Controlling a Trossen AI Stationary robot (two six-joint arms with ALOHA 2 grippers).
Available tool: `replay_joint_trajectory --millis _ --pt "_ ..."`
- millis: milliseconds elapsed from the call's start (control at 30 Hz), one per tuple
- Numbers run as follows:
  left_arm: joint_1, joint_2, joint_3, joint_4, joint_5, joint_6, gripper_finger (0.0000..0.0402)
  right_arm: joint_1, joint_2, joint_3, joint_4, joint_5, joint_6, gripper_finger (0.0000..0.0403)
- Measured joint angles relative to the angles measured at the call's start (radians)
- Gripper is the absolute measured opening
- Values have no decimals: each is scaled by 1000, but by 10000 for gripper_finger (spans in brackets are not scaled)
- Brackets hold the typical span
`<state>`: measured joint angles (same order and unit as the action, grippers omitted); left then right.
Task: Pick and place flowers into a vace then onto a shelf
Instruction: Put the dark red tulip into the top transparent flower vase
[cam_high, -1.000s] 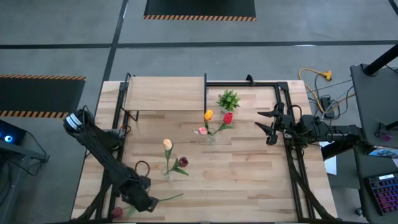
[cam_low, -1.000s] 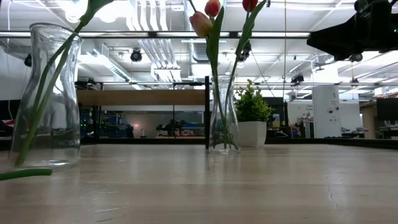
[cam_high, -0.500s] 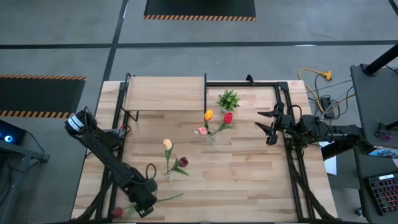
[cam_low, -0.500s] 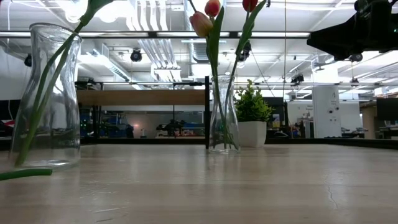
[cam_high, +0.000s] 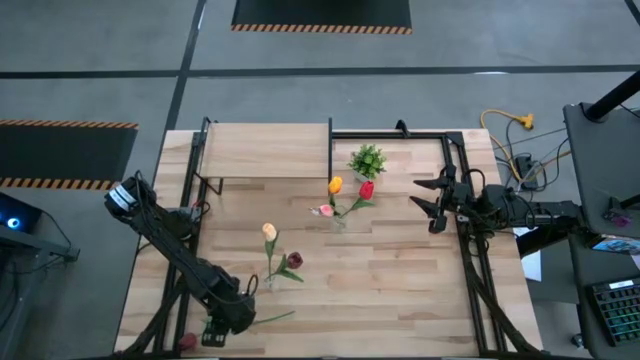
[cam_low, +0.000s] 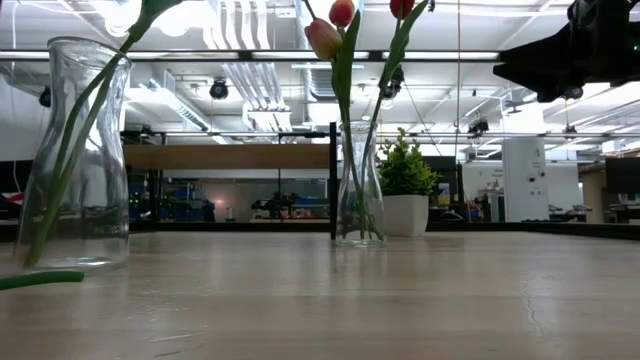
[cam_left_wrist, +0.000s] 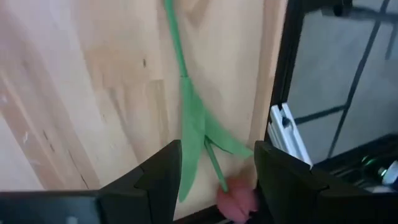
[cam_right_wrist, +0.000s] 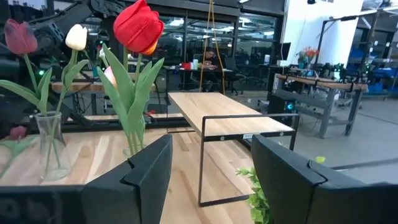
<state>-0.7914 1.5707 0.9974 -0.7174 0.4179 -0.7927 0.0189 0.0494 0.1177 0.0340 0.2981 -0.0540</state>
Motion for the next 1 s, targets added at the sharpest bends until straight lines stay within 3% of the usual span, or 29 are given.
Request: replay_joint_trajectory --millis 167,400,567,733,1000 --pt "0 0 0 -1 -1 75 184 0 0 0 -1 0 2 210" --pt "0 0 -12 -10 -5 -403 184 0 0 0 -2 0 33 210" --pt "-45 0 -22 83 -23 -450 184 0 0 0 -9 0 24 210" --pt "-75 0 -31 98 -139 -502 184 0 0 -1 -9 -1 7 210" --pt "-92 1 -109 157 -148 -579 184 0 0 -2 -9 -1 2 210"
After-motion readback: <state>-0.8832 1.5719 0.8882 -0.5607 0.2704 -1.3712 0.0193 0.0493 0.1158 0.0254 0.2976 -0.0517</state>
